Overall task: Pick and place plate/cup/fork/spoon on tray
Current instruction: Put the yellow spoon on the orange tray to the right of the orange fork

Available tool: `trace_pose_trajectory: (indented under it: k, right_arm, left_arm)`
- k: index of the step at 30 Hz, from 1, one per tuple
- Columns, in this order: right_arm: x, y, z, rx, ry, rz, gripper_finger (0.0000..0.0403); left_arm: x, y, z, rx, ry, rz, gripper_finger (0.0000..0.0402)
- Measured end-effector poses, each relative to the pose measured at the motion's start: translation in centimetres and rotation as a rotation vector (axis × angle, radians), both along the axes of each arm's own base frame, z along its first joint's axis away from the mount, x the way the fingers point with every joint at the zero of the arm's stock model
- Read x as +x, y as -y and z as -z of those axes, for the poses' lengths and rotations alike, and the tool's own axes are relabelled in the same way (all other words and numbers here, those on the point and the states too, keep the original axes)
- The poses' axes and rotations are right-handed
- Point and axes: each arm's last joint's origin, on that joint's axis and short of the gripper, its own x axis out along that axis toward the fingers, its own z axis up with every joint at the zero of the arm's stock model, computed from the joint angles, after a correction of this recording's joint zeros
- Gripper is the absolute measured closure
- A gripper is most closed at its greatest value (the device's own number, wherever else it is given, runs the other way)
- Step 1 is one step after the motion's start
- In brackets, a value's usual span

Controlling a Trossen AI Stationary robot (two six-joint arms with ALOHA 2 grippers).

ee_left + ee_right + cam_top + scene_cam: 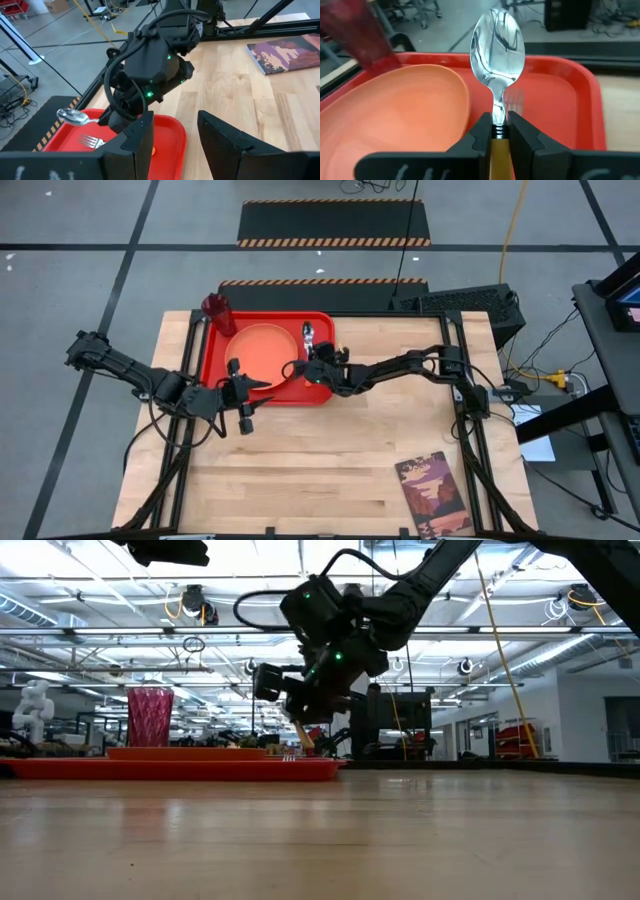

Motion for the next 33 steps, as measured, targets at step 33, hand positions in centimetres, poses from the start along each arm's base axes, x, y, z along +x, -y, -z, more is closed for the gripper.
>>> trace_pose_trajectory:
  k: [33]
  right_arm:
    - [-1.0,0.6,4.5,0.082,0.032,0.149,0.0374]
  left_arm:
    - [0.0,0.0,-0.1,-0.003,0.009,0.003,0.0245]
